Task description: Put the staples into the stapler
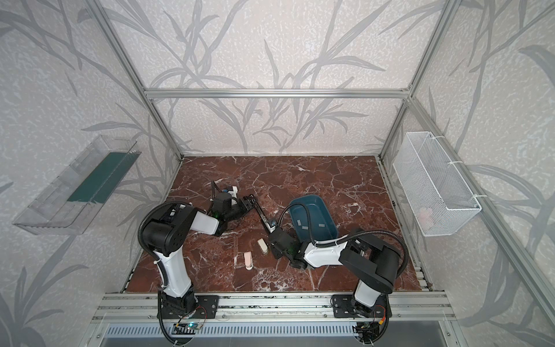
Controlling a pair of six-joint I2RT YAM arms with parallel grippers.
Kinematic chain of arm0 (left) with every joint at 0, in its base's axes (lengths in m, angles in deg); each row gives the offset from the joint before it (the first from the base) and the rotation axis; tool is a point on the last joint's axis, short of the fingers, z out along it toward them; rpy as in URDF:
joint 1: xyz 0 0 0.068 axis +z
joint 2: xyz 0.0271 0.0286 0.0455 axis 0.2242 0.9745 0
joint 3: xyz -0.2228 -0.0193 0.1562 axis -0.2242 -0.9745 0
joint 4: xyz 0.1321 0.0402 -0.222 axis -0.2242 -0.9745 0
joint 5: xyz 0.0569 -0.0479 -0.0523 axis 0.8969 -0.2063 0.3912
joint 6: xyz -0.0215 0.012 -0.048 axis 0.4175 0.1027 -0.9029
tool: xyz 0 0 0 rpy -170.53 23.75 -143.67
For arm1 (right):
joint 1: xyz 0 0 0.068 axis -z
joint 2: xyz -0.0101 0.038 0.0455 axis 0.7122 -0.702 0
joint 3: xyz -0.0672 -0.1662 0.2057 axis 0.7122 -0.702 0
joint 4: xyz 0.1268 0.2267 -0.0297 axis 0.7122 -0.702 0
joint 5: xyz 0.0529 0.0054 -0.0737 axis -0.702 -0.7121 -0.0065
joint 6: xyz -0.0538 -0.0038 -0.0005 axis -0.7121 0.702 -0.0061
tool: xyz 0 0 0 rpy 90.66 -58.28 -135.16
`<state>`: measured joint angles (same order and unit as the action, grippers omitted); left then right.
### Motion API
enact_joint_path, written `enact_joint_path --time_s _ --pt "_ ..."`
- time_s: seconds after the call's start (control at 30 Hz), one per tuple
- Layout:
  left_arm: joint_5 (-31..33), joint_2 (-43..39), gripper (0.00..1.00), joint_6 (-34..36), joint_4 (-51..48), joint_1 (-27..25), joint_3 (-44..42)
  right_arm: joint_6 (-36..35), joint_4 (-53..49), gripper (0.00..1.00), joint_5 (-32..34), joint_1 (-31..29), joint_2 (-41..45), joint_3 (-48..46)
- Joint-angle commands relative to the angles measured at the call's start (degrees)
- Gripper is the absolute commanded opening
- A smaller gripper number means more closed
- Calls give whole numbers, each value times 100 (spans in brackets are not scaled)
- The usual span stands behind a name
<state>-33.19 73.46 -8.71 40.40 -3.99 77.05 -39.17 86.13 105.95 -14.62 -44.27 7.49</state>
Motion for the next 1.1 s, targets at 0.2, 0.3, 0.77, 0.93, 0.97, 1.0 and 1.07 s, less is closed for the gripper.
enact_joint_path --time_s 0.2,0.3,0.77,0.93,0.97,1.0,1.07 --pt "-171 442 56 -811 526 -336 -124 -13 504 1 -659 -78 -164 81" --pt "-186 567 56 -822 699 -319 -44 -37 603 1 -852 -76 -151 44" --pt "-476 596 56 -864 709 59 279 -189 885 0 -843 -110 3 -267" --pt "-399 234 56 -322 140 112 305 -246 697 0 -553 -113 -52 -235" --pt "-424 131 56 -213 20 112 323 -264 682 0 -540 -104 -63 -230" --pt "-447 32 56 -111 -78 104 341 -301 673 0 -526 -106 -76 -234" --pt "-502 -166 56 45 -181 85 346 -344 677 0 -464 -105 -85 -250"
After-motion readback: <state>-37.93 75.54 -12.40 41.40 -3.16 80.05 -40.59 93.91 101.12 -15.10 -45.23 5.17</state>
